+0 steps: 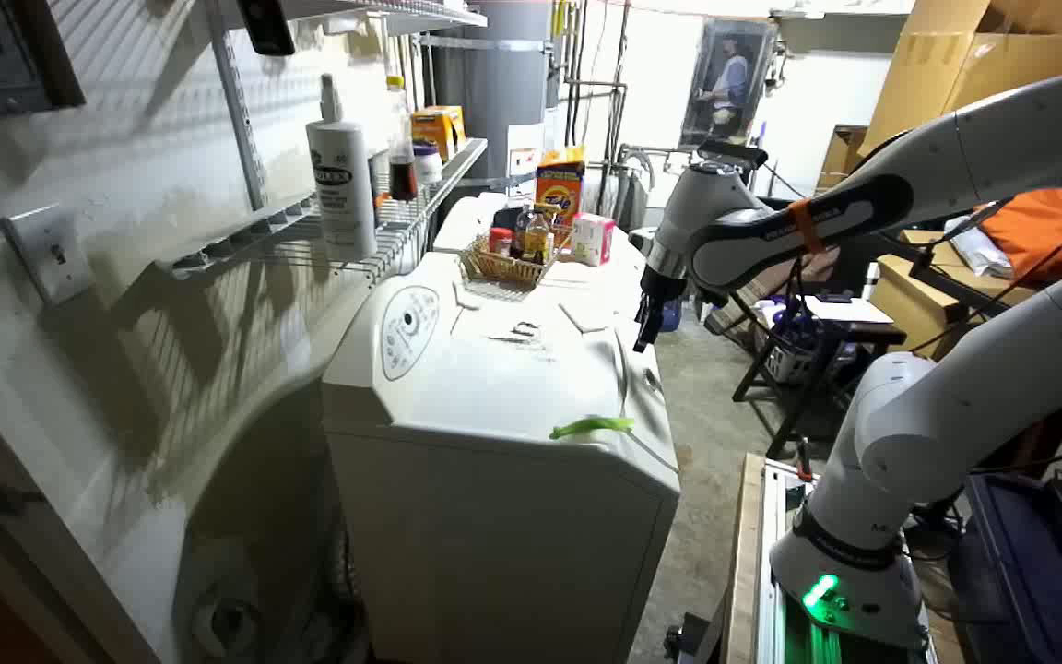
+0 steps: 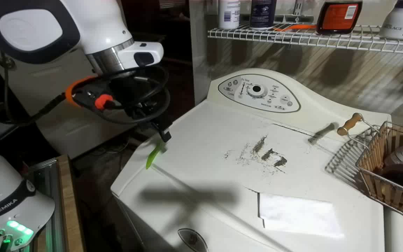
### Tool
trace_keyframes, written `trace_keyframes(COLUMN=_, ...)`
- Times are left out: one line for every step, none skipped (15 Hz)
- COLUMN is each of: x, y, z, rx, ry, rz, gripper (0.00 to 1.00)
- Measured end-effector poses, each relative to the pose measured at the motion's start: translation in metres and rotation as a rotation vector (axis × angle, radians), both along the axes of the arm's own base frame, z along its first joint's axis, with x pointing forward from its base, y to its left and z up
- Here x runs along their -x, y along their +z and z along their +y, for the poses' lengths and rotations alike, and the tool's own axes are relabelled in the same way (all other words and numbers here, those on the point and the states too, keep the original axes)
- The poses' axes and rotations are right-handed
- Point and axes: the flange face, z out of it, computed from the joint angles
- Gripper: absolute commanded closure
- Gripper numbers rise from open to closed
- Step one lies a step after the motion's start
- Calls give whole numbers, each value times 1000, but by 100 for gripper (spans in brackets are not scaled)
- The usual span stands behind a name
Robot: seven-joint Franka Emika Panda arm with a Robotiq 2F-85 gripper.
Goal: Use the paper towel to wipe the dirt on top of the washer
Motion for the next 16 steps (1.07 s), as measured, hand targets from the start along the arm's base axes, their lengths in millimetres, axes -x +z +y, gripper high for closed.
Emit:
trace_keyframes(x=0, y=0, z=0, rx=0, ry=0, rz=0, gripper=0)
trace_keyframes(x=0, y=0, z=0, rx=0, ry=0, rz=0, gripper=0)
trace_keyframes(x=0, y=0, z=0, rx=0, ry=0, rz=0, gripper=0)
trace_keyframes(x=0, y=0, z=0, rx=0, ry=0, rz=0, gripper=0)
trace_keyframes(x=0, y=0, z=0, rx=0, ry=0, rz=0, gripper=0)
trace_keyframes(x=0, y=0, z=0, rx=0, ry=0, rz=0, gripper=0)
trace_keyframes(x=0, y=0, z=0, rx=0, ry=0, rz=0, gripper=0)
trace_keyframes(x=0, y=0, z=0, rx=0, ry=0, rz=0, gripper=0)
trace_keyframes(x=-1, y=1, z=0, rx=-3, ry=-6, rz=-8, gripper=0)
trace_keyframes(x=-2, y=3, z=-3, rx=-5, ry=-19, rz=-29, gripper=0)
trace_keyframes(x=-5, y=7, z=-8, rx=-10, ry=-42, rz=-63, gripper=0)
trace_keyframes(x=-8, y=12, z=-18, rx=-17, ry=-72, rz=-101, gripper=0)
trace_keyframes(x=-12, y=18, z=-31, rx=-25, ry=-110, rz=-145, gripper=0)
trace_keyframes(x=-16, y=24, z=-49, rx=-31, ry=-154, rz=-194, gripper=0)
trace_keyframes(x=-20, y=29, z=-67, rx=-35, ry=-199, rz=-239, gripper=0)
trace_keyframes(x=-24, y=32, z=-86, rx=-36, ry=-244, rz=-279, gripper=0)
